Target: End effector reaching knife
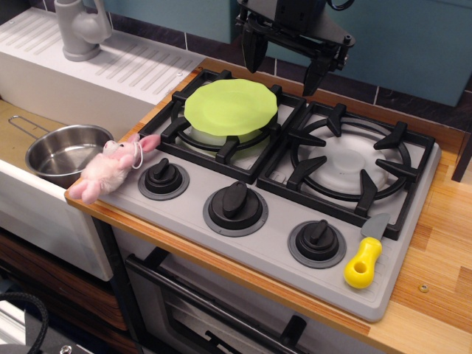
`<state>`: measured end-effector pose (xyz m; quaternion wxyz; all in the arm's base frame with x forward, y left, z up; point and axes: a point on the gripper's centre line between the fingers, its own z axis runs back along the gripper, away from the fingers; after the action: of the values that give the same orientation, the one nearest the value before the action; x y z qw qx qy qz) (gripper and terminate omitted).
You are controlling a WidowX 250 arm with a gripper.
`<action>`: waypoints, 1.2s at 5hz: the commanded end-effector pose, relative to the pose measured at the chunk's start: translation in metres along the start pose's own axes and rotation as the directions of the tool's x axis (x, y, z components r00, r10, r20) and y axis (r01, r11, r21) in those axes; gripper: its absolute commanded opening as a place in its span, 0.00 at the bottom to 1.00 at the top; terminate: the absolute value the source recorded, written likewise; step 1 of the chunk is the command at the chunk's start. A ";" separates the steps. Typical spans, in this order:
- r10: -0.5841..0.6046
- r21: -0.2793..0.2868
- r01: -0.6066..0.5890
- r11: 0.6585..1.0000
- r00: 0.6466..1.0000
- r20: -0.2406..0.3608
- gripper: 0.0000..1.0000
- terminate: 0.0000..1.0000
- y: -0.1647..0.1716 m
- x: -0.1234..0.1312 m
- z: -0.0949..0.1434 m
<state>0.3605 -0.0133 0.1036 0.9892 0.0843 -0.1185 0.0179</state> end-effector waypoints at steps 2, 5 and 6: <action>0.032 -0.039 -0.031 0.999 0.999 0.015 1.00 0.00 -0.019 -0.011 0.006; 0.070 0.027 -0.070 0.997 0.997 -0.011 1.00 0.00 -0.058 -0.051 0.026; 0.076 0.009 -0.076 0.997 0.997 0.003 1.00 0.00 -0.064 -0.073 0.019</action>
<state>0.2816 -0.0783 0.0774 0.9891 0.0970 -0.0955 0.0559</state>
